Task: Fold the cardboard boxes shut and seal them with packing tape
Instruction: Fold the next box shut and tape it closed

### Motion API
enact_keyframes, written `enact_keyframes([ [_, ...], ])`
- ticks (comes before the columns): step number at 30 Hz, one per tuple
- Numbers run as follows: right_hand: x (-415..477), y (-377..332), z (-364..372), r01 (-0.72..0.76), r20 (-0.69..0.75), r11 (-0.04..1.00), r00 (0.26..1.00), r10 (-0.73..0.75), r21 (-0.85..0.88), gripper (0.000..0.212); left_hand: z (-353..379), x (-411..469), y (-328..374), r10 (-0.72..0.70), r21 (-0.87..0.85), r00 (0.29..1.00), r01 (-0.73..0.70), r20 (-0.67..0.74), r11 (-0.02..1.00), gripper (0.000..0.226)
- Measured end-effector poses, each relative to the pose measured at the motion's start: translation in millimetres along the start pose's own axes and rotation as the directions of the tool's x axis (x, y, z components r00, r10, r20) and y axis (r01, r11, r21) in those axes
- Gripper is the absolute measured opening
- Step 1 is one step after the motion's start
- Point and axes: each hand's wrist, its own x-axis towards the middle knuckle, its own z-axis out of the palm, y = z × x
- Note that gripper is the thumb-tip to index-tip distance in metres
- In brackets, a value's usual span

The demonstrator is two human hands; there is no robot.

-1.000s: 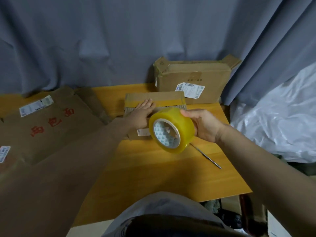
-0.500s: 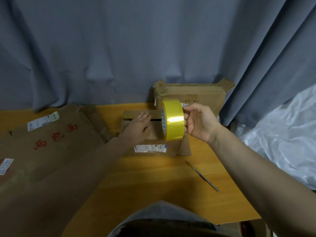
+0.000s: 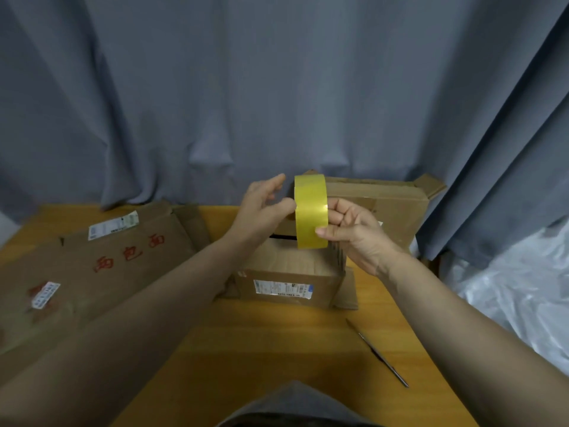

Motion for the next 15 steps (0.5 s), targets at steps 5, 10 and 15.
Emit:
enact_keyframes([
  [5,2,0,1,0.018,0.008,0.994,1.0,-0.017,-0.11,0.045,-9,3,4,0.236,0.248,0.971,-0.236,0.03,0.939,0.066],
  [10,7,0,2,-0.011,-0.001,0.99,1.0,0.011,-0.141,0.044,-13,9,-1,0.36,0.351,0.933,-0.33,-0.024,0.877,0.026],
  [15,9,-1,5,-0.033,-0.001,0.986,0.999,0.034,-0.165,0.042,-16,7,0,0.49,0.493,0.871,-0.428,0.003,0.757,0.011],
])
